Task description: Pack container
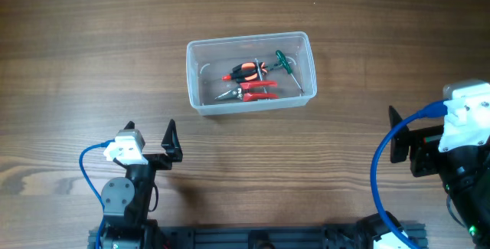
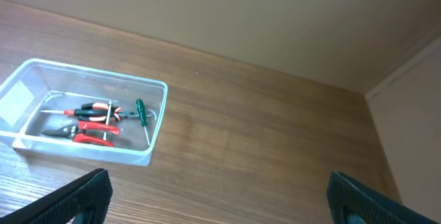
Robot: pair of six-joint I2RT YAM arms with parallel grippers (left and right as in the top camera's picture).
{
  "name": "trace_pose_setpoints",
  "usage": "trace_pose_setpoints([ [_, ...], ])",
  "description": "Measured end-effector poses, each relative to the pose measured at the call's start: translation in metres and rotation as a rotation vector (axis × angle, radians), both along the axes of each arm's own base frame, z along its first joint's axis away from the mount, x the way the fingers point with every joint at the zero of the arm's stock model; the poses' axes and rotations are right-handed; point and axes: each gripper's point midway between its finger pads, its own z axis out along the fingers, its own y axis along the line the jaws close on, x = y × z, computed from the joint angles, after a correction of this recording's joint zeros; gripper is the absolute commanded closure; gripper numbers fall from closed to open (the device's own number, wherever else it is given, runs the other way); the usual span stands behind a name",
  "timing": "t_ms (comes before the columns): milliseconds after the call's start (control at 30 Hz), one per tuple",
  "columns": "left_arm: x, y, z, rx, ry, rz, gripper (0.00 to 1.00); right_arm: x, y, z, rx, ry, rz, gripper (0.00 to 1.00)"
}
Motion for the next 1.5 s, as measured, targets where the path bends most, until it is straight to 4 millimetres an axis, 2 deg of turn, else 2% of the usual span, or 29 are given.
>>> trace_pose_setpoints([
  [133, 0.000, 0.000, 0.000, 0.000, 0.000, 0.000, 0.00, 0.001, -0.001, 0.000, 0.001, -0.016, -0.008, 0.00],
  [200, 0.000, 0.000, 0.000, 0.000, 0.000, 0.000, 0.00, 0.004, -0.004, 0.007, 0.036, -0.114, -0.029, 0.00],
  [233, 0.000, 0.000, 0.000, 0.000, 0.000, 0.000, 0.00, 0.003, -0.006, 0.011, 0.087, -0.216, -0.042, 0.00],
  [333, 0.000, 0.000, 0.000, 0.000, 0.000, 0.000, 0.00, -0.005, -0.011, -0.005, 0.219, -0.359, -0.074, 0.00],
  [400, 0.000, 0.000, 0.000, -0.001, 0.001, 0.000, 0.00, -0.002, -0.013, -0.046, 0.334, -0.397, -0.110, 0.00],
  [500, 0.000, 0.000, 0.000, -0.003, 0.000, 0.000, 0.00, 0.018, -0.018, -0.140, 0.489, -0.304, -0.201, 0.00],
  [567, 0.000, 0.000, 0.000, -0.003, 0.000, 0.000, 0.00, 0.028, -0.020, -0.186, 0.554, -0.249, -0.249, 0.00],
  [600, 0.000, 0.000, 0.000, -0.003, 0.000, 0.000, 0.00, 0.031, -0.020, -0.202, 0.577, -0.238, -0.259, 0.00],
  [667, 0.000, 0.000, 0.000, -0.003, 0.000, 0.000, 0.00, 0.033, -0.018, -0.219, 0.594, -0.231, -0.256, 0.00],
  [967, 0.000, 0.000, 0.000, -0.003, 0.000, 0.000, 0.00, 0.042, -0.007, -0.263, 0.468, -0.184, -0.153, 0.00],
  [1100, 0.000, 0.000, 0.000, -0.003, 0.000, 0.000, 0.00, 0.042, -0.007, -0.252, 0.449, -0.235, -0.131, 0.00],
  [1500, 0.000, 0.000, 0.000, -0.003, 0.000, 0.000, 0.00, 0.042, -0.007, -0.252, 0.446, -0.236, -0.130, 0.00],
])
